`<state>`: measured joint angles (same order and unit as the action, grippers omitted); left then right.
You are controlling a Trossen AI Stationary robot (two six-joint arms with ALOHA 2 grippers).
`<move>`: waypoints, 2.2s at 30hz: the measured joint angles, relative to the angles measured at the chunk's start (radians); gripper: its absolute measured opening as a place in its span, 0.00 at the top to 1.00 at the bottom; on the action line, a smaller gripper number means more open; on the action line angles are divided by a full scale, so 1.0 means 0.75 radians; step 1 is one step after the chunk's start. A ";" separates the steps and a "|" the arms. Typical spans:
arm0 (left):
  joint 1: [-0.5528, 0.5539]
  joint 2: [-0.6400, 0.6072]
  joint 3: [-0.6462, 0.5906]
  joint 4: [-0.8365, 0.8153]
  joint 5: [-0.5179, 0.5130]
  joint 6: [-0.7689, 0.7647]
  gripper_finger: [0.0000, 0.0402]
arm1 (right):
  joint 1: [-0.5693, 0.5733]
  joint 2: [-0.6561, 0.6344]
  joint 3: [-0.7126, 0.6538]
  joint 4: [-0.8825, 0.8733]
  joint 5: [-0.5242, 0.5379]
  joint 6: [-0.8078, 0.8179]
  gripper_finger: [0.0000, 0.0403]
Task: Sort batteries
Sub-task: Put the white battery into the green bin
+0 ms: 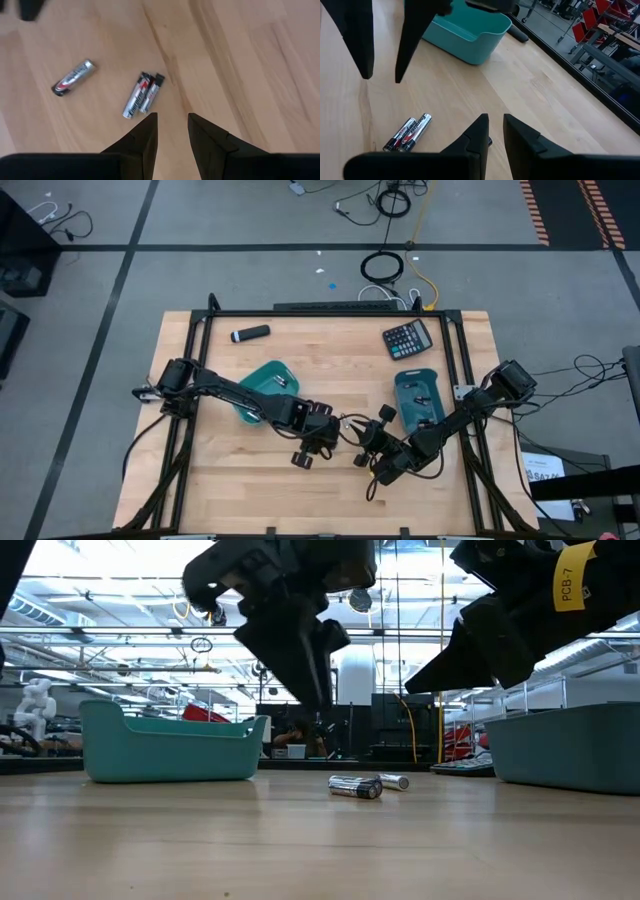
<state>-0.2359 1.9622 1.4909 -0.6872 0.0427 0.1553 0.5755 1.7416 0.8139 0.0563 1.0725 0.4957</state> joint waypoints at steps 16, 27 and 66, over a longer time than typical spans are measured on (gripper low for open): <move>0.094 0.061 0.001 0.126 -0.181 0.187 0.71 | 0.112 -0.170 0.035 -0.050 0.148 -0.189 0.88; 0.139 0.077 0.000 0.160 -0.153 0.373 0.71 | 0.195 -0.292 0.033 -0.557 0.311 0.341 0.88; 0.292 0.239 0.181 0.137 0.083 1.067 0.71 | 0.239 -0.390 0.032 -0.948 0.071 0.800 0.88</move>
<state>-0.0167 2.1418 1.6264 -0.5847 0.1046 0.9555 0.7547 1.4490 0.8379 -0.6548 1.1259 1.0958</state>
